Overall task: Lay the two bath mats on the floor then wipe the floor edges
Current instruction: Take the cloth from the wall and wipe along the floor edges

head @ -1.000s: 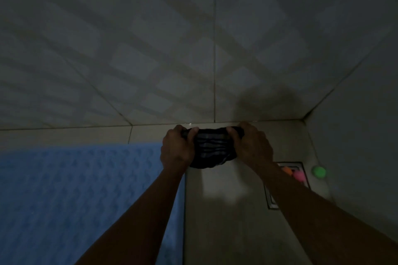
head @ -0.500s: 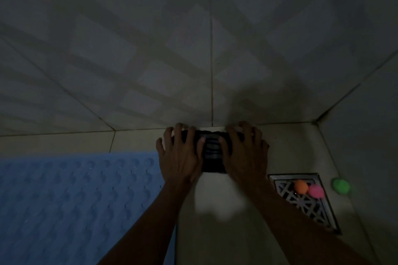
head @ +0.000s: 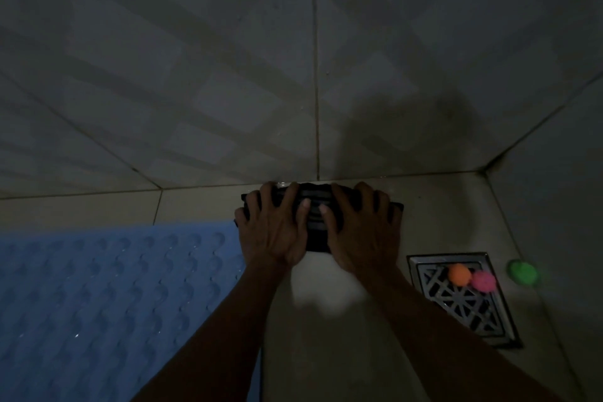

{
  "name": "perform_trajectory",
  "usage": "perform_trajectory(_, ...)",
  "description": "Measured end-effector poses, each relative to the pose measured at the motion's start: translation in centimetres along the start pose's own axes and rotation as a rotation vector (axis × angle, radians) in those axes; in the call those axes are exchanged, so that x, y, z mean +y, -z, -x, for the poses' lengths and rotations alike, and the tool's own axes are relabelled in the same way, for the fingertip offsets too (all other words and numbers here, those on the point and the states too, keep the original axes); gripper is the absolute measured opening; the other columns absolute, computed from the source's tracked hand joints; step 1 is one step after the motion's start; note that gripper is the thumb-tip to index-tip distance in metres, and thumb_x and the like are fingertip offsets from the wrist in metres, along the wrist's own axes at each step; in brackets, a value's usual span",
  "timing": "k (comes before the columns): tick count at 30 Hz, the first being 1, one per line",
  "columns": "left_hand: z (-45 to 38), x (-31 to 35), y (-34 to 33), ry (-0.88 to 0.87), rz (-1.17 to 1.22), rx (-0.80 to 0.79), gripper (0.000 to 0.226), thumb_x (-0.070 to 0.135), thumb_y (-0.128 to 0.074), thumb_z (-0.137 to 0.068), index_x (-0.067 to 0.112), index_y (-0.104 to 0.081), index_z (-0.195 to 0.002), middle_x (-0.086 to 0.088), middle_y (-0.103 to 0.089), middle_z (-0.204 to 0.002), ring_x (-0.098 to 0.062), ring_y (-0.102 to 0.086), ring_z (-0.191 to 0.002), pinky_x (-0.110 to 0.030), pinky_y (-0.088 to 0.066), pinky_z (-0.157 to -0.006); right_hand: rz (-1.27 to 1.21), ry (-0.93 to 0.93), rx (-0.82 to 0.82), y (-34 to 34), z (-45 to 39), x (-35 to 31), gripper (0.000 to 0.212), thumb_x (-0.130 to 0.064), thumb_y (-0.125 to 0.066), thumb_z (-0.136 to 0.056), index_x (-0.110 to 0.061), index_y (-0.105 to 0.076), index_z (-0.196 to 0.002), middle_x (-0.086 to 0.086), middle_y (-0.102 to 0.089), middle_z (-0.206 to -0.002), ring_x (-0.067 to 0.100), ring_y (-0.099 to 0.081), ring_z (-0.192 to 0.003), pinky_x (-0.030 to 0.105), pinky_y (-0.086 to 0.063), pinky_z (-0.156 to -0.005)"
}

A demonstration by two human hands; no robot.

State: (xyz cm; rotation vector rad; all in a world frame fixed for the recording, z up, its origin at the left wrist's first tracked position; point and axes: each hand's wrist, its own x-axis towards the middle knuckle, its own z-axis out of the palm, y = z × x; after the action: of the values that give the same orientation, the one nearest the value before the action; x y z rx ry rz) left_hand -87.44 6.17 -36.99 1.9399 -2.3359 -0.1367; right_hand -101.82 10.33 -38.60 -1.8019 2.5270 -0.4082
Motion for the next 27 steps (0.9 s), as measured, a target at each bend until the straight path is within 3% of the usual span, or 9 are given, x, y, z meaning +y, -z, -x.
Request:
perform_trajectory(13, 0.1, 0.2, -0.1, 0.017, 0.012, 0.031, 0.051, 0.055, -0.026, -0.103, 0.035, -0.043, -0.146, -0.009, -0.049, -0.133, -0.031, -0.045, -0.112, -0.044, -0.037, -0.090, -0.058, 0.012, 0.034, -0.8, -0.6, 0.0, 0.045, -0.053, -0.042, -0.098, -0.034, -0.058, -0.136, 0.010, -0.056, -0.133, 0.035, -0.044, -0.115, 0.049, -0.038, -0.091)
perform_trajectory(21, 1.6, 0.6, 1.0, -0.038, -0.146, 0.015, 0.053, 0.054, -0.024, -0.104, 0.030, -0.043, -0.147, -0.009, -0.056, -0.117, -0.029, -0.050, -0.099, -0.042, -0.036, -0.081, 0.001, 0.043, -0.069, 0.9, 1.0, 0.4, 0.055, -0.060, -0.034, -0.098, -0.036, -0.043, -0.146, 0.009, -0.048, -0.136, 0.033, -0.041, -0.115, 0.046, -0.036, -0.092)
perform_trajectory(27, 3.6, 0.9, 1.1, -0.034, -0.140, -0.021, 0.054, 0.053, -0.024, -0.104, 0.026, -0.039, -0.149, -0.010, -0.054, -0.117, -0.028, -0.049, -0.102, -0.043, -0.037, -0.085, 0.016, 0.074, -0.118, 1.7, 2.7, 0.7, 0.061, -0.062, -0.029, -0.097, -0.034, -0.037, -0.150, 0.011, -0.048, -0.135, 0.034, -0.045, -0.113, 0.045, -0.037, -0.089)
